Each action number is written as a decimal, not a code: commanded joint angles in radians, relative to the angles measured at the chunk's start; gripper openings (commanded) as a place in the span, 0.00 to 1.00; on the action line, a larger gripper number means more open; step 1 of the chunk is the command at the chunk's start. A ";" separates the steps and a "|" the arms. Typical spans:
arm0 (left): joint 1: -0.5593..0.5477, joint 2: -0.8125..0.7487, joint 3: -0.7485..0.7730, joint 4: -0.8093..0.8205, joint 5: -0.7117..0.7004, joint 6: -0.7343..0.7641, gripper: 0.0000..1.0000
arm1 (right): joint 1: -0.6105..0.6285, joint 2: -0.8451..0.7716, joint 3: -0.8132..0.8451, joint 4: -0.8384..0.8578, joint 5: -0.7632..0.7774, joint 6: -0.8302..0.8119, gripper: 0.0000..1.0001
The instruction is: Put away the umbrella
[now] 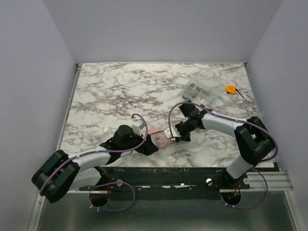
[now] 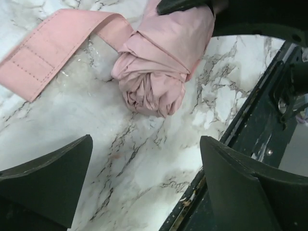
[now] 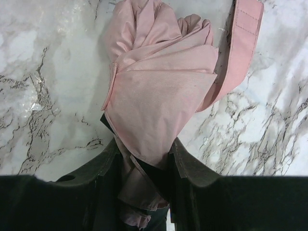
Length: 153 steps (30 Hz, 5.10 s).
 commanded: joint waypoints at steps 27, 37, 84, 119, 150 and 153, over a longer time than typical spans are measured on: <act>0.123 0.462 0.463 0.215 -0.108 -0.550 0.87 | 0.013 0.061 -0.146 -0.115 0.146 0.103 0.00; 0.167 0.283 0.474 0.091 -0.094 -0.273 0.85 | 0.012 0.135 -0.053 -0.219 0.123 0.164 0.00; -0.534 0.381 0.272 0.009 -0.254 0.862 0.47 | -0.027 0.519 0.274 -0.406 0.189 0.585 0.06; -0.076 0.989 0.541 -0.377 0.357 0.152 0.00 | -0.224 -0.177 -0.126 0.098 -0.166 0.019 1.00; 0.016 1.044 0.516 -0.140 0.435 -0.086 0.00 | 0.019 -0.158 -0.319 0.080 0.265 0.368 0.43; 0.023 1.008 0.489 -0.100 0.414 -0.110 0.00 | 0.019 -0.125 -0.300 0.066 0.264 0.375 0.11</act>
